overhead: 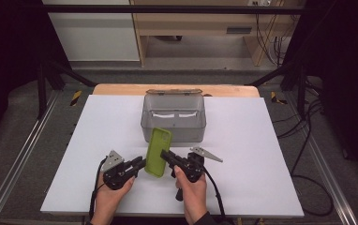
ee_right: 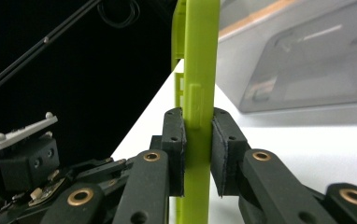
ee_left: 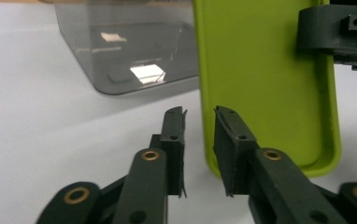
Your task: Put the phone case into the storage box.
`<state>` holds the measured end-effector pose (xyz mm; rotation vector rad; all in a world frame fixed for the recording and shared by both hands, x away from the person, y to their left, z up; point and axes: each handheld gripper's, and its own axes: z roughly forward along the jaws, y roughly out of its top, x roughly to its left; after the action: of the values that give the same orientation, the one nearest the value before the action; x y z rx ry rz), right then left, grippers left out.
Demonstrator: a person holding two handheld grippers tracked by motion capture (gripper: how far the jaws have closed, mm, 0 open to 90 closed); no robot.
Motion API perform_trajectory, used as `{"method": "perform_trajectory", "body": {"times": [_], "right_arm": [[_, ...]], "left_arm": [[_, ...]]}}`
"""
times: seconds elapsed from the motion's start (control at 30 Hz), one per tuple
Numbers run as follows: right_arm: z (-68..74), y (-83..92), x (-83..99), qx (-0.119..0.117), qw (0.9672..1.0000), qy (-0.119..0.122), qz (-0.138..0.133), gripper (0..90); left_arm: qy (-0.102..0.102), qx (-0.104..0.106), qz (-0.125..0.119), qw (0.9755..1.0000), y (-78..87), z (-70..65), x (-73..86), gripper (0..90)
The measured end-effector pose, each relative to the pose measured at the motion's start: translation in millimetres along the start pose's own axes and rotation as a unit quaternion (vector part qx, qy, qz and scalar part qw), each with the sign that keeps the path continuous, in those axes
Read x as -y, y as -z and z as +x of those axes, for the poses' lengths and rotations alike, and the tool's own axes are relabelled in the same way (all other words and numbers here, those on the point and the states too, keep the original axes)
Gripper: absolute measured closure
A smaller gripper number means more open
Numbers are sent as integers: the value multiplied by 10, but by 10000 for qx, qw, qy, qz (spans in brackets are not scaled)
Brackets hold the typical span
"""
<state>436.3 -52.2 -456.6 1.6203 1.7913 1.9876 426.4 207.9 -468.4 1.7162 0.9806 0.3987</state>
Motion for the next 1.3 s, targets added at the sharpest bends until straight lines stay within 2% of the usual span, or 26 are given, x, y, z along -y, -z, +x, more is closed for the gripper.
{"method": "perform_trajectory", "body": {"times": [0.1,0.13,0.17,0.2,0.23,0.27,0.33,0.4,0.47,0.6,0.7,0.73,0.83,0.97,1.07,1.17,1.27,1.3], "right_arm": [[0,66,-94,19,9999,87,-147,773],[0,66,-94,19,9999,87,-147,773],[1,118,-170,66,9995,185,-231,773],[1,118,-170,66,9995,185,-231,773],[0,140,-201,79,9995,201,-247,773],[-4,197,-292,159,9990,264,-323,773],[-13,247,-362,176,9987,283,-398,773],[-21,277,-400,212,9983,331,-431,773],[-56,373,-519,331,9973,404,-520,773],[-104,500,-657,457,9961,422,-626,773],[-122,565,-725,501,9956,417,-674,773],[-132,630,-797,544,9949,450,-724,773],[-137,717,-896,609,9936,529,-795,773],[-174,826,-1054,714,9928,503,-819,773],[-185,850,-1122,764,9922,531,-829,773],[-189,863,-1295,858,9912,593,-815,772],[-191,851,-1364,896,9907,650,-797,772],[-185,827,-1451,957,9902,662,-775,772]], "left_arm": [[11,34,-142,9999,25,23,-24,592],[-19,30,-170,9998,38,34,-33,592],[-73,19,-248,9997,65,65,-50,499],[-73,19,-248,9997,65,65,-50,466],[-101,-22,-289,9995,77,92,-57,466],[-94,-66,-287,9995,95,140,-68,384],[-35,-184,-350,9992,117,190,-73,325],[-11,-216,-357,9991,130,225,-74,304],[4,-299,-275,9992,142,300,-73,207],[-54,-439,-239,9987,168,366,-77,118],[-14,-491,-296,9984,206,422,-81,90],[-18,-581,-305,9978,240,467,-78,84],[3,-644,-302,9975,269,518,-74,74],[70,-797,-338,9962,360,634,-56,71],[82,-826,-343,9960,384,667,-47,66],[125,-892,-333,9954,378,694,-32,63],[127,-886,-327,9955,373,691,-29,62],[104,-871,-326,9956,374,688,-29,58]]}}
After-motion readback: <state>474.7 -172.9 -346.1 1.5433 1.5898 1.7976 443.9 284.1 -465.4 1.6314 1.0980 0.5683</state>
